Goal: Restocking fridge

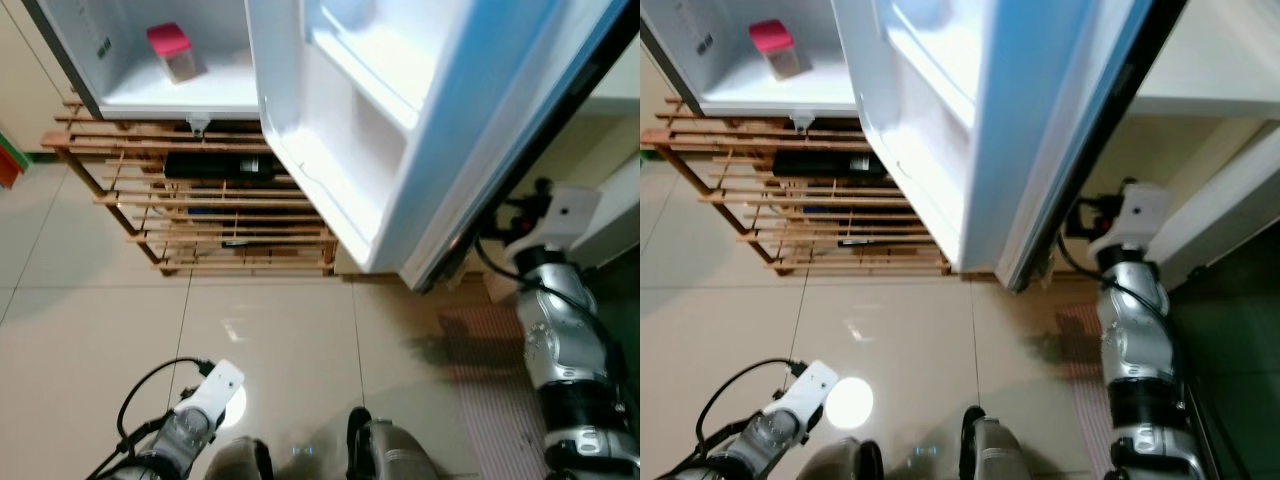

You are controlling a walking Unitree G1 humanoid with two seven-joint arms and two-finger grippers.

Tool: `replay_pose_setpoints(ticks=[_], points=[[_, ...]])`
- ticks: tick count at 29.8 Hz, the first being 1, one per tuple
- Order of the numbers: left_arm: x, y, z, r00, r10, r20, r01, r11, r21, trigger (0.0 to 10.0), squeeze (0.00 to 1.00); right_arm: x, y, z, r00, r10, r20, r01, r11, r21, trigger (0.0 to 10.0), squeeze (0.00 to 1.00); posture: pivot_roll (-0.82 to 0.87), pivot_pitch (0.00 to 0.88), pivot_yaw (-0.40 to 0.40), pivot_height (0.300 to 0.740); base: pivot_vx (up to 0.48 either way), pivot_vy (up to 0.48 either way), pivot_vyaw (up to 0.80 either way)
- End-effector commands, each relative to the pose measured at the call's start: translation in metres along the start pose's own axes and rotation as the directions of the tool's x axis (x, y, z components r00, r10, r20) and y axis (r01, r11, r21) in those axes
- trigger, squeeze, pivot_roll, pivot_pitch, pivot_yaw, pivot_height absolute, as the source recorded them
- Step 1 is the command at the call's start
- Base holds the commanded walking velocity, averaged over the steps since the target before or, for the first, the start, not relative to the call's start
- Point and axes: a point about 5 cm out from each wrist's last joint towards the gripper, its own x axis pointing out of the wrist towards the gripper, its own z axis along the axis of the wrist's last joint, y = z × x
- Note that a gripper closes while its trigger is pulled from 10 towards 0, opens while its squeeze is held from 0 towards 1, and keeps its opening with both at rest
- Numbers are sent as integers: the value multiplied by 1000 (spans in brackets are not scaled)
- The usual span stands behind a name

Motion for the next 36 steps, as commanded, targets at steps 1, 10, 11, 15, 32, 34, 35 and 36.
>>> replay_pose_setpoints(ticks=[1, 10, 11, 15, 32, 34, 35, 36], points=[[-1, -4, -7, 1000, -8, -25, 8, 1000, 11, 10000, 0, -4, 5, 5, 1000, 10, 1, -10, 1000, 25, 10000, 0, -52, 233, -43, 740, 0, 0, 0], [-1, -14, -7, 999, -30, -32, 31, 999, 10, 10000, 0, -43, 87, 47, 916, 399, 43, -384, 843, 377, 10000, 0, -71, 238, -41, 740, 0, 0, 0], [-1, -18, -7, 999, -39, -37, 39, 999, 9, 10000, 0, -60, 92, 63, 816, 575, 66, -507, 654, 561, 10000, 0, -75, 230, -40, 740, 0, 0, 0], [-1, -20, -7, 998, -45, -43, 45, 999, 4, 10000, 0, -68, 86, 73, 762, 641, 90, -541, 554, 633, 10000, 0, -77, 222, -40, 740, 0, 0, 0], [1, -27, 17, 996, -67, 55, 61, 994, 94, 10000, 0, -48, 6, -1, 937, 201, -286, -105, 942, 318, 10000, 0, -11, 103, -13, 740, 0, 0, 0], [1, -24, 25, 993, -57, 105, 33, 976, 217, 10000, 0, -50, 7, -10, 932, 192, -309, -97, 949, 300, 10000, 0, -10, 90, -10, 740, 0, 0, 0], [1, -23, 28, 990, -57, 125, 24, 967, 254, 10000, 0, -50, 7, -13, 930, 190, -314, -95, 951, 294, 10000, 0, -8, 87, -8, 740, 0, 0, 0], [1, -23, 32, 987, -66, 146, 25, 964, 265, 10000, 0, -50, 6, -16, 930, 176, -323, -91, 961, 263, 10000, 0, -4, 82, -4, 740, 0, 0, 0]])
